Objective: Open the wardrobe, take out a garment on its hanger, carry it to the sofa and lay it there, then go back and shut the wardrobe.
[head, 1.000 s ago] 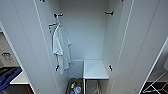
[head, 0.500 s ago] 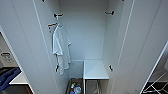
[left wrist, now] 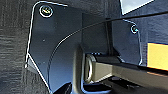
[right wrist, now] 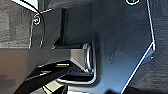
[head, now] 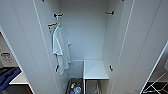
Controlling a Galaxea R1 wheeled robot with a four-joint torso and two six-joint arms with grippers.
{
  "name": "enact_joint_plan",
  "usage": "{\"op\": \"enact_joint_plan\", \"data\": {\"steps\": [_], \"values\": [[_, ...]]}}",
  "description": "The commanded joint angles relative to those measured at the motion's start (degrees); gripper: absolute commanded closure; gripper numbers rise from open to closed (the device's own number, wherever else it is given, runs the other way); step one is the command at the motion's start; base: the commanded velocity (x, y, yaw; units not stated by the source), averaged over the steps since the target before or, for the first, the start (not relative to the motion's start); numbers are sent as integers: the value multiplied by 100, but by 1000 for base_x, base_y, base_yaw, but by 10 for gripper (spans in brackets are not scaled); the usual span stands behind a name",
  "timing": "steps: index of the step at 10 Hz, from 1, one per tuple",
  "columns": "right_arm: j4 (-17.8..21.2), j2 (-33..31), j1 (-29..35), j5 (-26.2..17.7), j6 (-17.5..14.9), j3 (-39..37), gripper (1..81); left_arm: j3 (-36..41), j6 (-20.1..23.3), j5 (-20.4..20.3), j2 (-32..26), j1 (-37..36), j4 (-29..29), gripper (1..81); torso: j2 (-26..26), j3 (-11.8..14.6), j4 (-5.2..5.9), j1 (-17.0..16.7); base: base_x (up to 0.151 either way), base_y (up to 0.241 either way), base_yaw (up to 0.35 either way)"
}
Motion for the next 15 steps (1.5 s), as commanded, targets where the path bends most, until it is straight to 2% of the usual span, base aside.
{"op": "enact_joint_plan", "data": {"steps": [1,2,3,4,6,7,8,10,12,13,15], "values": [[6,10,213,-266,-22,18,10,75,142,640,15,-170,-96,10,0,0,0,0,0,0,0],[24,18,213,-266,-22,18,10,75,625,772,15,-170,-324,10,0,0,0,0,0,0,0],[24,18,213,-266,-22,27,10,75,1161,790,7,-170,-808,10,0,0,0,0,0,0,0],[33,18,213,-258,-22,27,10,83,2331,790,-28,-205,-1820,10,0,0,0,0,0,0,0],[41,-8,221,-258,-22,18,10,189,3657,860,-204,-354,-3330,10,0,0,0,0,0,0,0],[41,-60,230,-231,-5,27,10,537,4261,886,-518,-398,-4023,10,0,0,0,0,0,0,0],[41,-121,239,-188,30,35,10,1140,4422,886,-851,-407,-4077,10,0,0,0,0,0,0,0],[41,-394,292,-170,57,264,10,2413,4422,807,-1690,-407,-4113,10,0,0,0,0,0,0,0],[33,-852,345,-161,66,888,10,2527,4440,684,-1953,-556,-4069,10,0,0,0,0,0,0,0],[24,-1256,380,-161,66,1407,10,2536,4457,658,-2103,-627,-4051,10,0,0,0,0,0,0,0],[-3,-2234,555,-153,66,2621,10,2945,4466,344,-2636,-688,-4034,10,0,0,0,0,0,0,0]]}}
